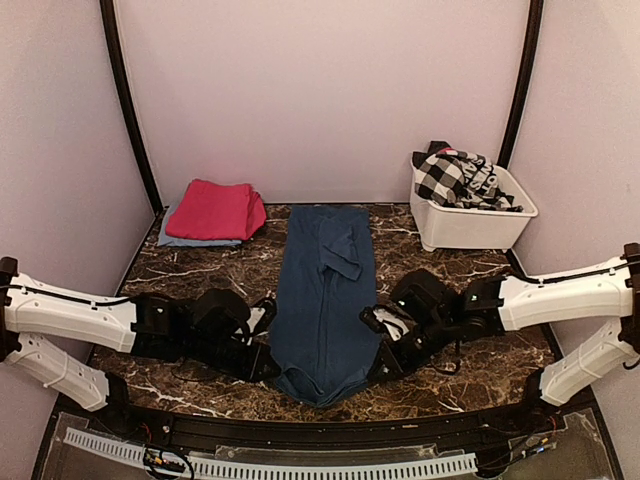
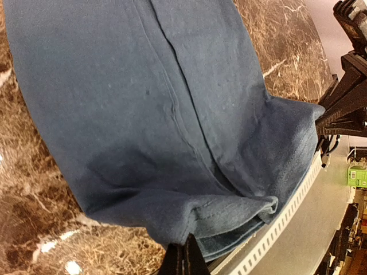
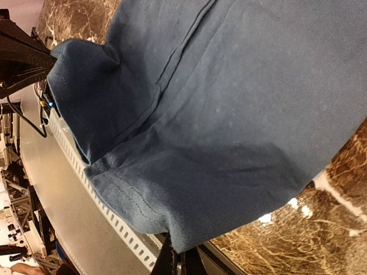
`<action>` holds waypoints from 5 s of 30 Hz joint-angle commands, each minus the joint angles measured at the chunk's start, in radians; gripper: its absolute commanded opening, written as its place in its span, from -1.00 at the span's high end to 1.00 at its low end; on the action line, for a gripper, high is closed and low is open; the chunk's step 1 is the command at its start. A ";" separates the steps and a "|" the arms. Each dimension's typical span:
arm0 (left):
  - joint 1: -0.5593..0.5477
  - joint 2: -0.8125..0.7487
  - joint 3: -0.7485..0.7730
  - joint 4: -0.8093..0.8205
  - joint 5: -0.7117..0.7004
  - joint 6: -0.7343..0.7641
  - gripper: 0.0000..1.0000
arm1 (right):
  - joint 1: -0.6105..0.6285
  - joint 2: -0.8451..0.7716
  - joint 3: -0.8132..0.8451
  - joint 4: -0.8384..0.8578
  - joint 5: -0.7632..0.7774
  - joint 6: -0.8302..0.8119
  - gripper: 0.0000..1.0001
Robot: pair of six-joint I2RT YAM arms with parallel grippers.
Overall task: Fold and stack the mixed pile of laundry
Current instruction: Pick up the rectangle-folded T-shirt from the center of the board, then fold the rectangle-folded T-shirt at the center of the board, then smooth out the 2/3-rectangle-folded T-shirt at the center of the board.
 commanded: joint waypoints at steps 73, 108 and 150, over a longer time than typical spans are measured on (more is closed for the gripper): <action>0.676 0.463 0.630 0.099 0.101 0.451 -0.11 | -0.611 0.428 0.590 0.056 -0.025 -0.424 -0.09; 0.681 0.727 0.698 0.108 0.178 0.452 -0.05 | -0.639 0.815 0.839 0.058 -0.041 -0.508 0.19; 0.704 0.831 0.742 0.232 0.203 0.424 1.00 | -0.684 0.804 0.820 0.083 -0.010 -0.479 1.00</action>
